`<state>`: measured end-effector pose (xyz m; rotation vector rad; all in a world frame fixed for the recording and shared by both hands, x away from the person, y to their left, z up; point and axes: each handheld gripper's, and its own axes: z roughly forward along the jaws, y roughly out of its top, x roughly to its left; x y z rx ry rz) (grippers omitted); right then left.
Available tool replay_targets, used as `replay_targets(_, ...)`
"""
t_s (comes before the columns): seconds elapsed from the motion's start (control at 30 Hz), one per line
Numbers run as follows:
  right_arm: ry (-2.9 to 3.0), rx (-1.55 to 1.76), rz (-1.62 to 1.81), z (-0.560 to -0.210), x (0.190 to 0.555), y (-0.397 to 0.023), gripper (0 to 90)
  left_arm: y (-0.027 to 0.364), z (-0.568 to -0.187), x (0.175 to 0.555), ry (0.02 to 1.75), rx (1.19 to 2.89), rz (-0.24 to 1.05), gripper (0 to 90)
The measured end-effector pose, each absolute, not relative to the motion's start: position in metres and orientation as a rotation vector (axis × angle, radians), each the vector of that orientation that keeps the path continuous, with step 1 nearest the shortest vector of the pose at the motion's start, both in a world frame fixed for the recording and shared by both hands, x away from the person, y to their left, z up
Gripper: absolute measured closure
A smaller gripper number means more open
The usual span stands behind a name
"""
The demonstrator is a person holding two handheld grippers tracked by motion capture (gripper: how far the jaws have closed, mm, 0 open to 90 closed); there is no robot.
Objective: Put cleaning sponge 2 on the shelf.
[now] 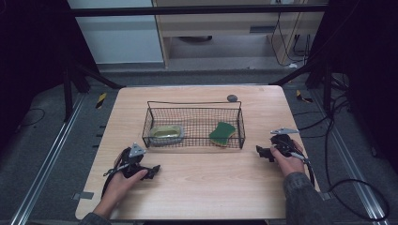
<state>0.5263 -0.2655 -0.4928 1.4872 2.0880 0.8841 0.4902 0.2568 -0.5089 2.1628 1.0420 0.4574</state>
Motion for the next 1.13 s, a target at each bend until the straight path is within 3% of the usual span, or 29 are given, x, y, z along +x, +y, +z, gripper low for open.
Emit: replay_targets(1.13, 1.978, 1.539, 0.853, -0.512, 0.535, -0.253, 2.8, 0.257, -0.509, 0.490, 1.044, 2.162, 0.459, 0.0)
